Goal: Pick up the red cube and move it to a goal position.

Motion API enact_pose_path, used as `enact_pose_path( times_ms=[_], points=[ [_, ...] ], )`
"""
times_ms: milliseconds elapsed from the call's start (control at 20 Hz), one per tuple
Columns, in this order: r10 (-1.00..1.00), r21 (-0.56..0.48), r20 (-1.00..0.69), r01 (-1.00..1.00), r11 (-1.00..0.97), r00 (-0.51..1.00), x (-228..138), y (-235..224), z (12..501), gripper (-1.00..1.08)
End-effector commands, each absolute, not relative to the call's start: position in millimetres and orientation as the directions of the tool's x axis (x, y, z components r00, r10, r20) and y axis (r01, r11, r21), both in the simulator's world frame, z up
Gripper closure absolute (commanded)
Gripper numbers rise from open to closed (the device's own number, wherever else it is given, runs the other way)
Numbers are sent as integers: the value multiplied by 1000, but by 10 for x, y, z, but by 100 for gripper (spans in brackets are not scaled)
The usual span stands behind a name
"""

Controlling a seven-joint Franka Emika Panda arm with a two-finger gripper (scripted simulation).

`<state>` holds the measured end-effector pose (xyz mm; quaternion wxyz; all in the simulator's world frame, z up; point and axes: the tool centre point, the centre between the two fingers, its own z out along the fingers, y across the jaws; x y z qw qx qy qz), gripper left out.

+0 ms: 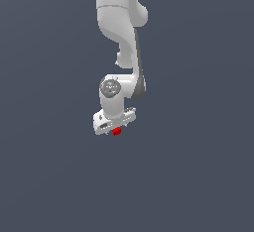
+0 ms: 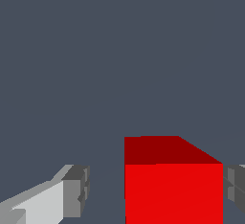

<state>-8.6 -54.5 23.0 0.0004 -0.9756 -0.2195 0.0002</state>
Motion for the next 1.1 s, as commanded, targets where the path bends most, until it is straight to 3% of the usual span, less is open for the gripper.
enact_pose_path(
  times_ms=[0, 50, 100, 1050],
  points=[
    [438, 0, 0, 438, -899, 899, -77, -553, 201, -92],
    [438, 0, 0, 438, -899, 899, -77, -553, 199, -92],
    [438, 0, 0, 438, -899, 899, -77, -553, 199, 108],
    [438, 0, 0, 438, -899, 899, -53, -511, 452, 108]
  ],
)
